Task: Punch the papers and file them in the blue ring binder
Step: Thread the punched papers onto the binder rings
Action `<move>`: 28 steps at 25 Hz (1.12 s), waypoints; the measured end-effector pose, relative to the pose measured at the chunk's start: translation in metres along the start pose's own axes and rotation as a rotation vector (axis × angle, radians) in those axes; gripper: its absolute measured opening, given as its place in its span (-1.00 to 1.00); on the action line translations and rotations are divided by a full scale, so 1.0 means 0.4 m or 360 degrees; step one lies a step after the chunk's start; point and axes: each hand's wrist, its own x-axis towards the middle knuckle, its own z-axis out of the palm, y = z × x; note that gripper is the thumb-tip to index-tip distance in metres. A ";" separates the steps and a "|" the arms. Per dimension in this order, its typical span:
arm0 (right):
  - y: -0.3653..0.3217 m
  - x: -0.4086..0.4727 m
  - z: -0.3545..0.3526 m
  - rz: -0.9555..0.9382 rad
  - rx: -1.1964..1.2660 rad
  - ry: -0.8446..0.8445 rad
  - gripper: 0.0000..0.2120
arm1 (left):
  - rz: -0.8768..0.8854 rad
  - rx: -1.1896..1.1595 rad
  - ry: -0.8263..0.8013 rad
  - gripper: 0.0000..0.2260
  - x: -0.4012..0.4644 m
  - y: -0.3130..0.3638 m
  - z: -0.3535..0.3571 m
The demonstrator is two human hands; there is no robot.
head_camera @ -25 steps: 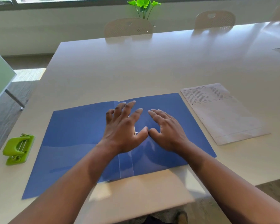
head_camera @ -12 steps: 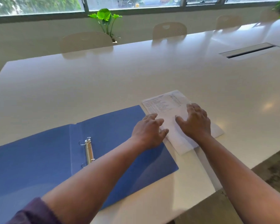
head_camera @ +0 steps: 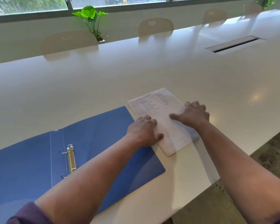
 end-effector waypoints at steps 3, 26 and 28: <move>-0.007 0.016 -0.019 0.0029 0.0074 -0.0081 -0.19 | -0.0009 0.0025 -0.0020 -0.47 -0.002 0.004 0.001; 0.009 0.051 -0.113 0.0029 0.0730 -0.0389 -0.82 | -0.0017 0.0018 0.0001 -0.49 -0.010 0.005 -0.001; 0.014 0.044 -0.117 -0.0031 0.0694 -0.0385 -0.79 | -0.0011 0.0019 0.0019 -0.48 -0.009 0.006 -0.002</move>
